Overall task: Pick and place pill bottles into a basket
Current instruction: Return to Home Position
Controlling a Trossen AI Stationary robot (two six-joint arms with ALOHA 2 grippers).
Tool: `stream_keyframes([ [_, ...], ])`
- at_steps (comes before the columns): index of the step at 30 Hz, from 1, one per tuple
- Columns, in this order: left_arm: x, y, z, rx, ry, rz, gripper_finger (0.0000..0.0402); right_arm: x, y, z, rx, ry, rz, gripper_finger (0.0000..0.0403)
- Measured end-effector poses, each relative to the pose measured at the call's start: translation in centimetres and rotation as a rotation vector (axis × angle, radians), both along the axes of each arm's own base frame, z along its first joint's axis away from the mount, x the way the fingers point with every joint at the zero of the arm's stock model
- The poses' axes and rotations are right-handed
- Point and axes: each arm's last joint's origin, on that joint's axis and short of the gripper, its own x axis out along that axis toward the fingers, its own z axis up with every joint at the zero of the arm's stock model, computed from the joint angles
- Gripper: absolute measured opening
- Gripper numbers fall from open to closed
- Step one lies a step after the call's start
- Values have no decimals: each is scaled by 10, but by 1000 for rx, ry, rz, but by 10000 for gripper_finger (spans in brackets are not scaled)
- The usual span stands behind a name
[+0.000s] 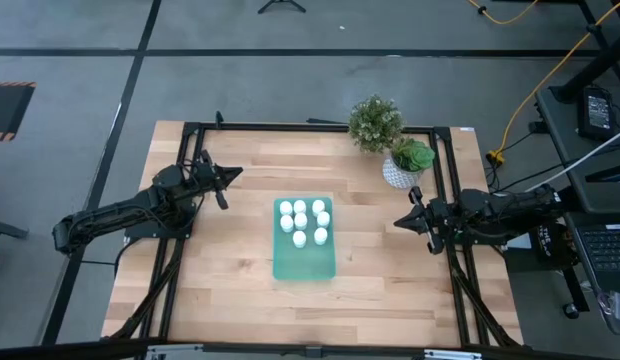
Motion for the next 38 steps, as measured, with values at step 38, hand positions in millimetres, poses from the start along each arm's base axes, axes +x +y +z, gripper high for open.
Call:
stream_keyframes([
  [38, 0, 0, 0, 0, 0, 0, 11, 0, 0, 0, 0, 0, 0, 16],
])
